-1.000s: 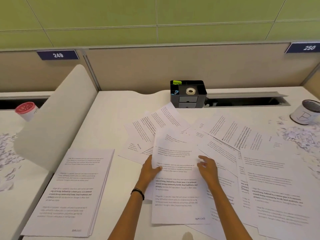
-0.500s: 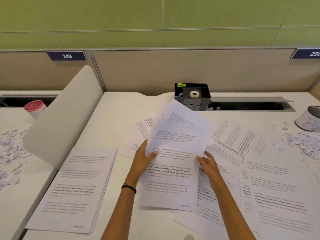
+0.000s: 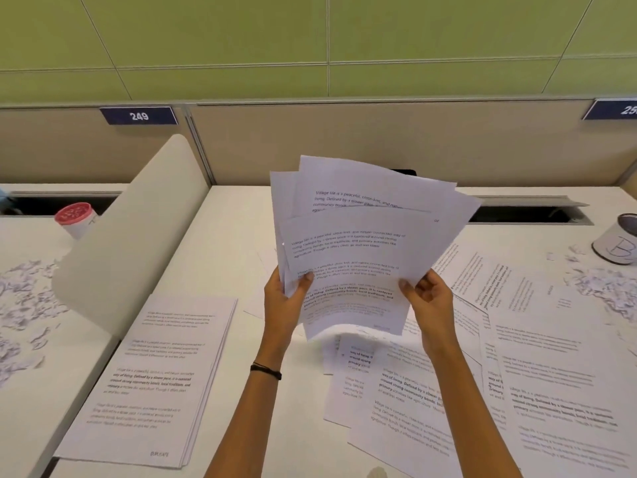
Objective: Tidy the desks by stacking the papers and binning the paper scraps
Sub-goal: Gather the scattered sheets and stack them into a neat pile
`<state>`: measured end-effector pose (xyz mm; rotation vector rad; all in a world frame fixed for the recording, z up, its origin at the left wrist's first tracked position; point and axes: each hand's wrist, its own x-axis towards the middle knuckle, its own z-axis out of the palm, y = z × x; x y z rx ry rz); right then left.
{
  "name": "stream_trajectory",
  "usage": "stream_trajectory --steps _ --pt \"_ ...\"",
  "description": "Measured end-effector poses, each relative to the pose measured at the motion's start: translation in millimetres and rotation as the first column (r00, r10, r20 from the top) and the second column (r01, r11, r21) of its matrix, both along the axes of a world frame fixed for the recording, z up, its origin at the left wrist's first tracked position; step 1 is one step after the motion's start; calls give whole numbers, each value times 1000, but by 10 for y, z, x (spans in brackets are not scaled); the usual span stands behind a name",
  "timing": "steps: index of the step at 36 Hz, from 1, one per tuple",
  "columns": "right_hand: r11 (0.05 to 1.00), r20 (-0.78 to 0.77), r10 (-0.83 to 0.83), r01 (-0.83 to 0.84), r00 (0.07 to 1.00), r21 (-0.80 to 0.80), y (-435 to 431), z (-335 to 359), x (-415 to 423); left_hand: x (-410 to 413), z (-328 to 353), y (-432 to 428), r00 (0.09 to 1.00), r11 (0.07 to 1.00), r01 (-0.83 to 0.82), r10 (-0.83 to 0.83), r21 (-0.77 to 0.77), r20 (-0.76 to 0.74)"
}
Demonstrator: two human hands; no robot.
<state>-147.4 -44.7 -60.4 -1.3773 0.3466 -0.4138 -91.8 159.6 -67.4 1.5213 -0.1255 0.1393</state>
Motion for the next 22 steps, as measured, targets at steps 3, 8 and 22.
stream_trajectory --steps 3,8,22 --pt "999 -36 -9 8 999 -50 4 16 -2 -10 16 -25 1000 1000 1 -1 -21 1" --pt "992 -63 25 -32 998 -122 17 -38 -24 -35 -64 -74 998 999 6 -9 -38 -61" --pt "984 -52 -7 -2 999 -179 43 64 -38 -54 -35 -199 997 998 47 -49 -32 -63"
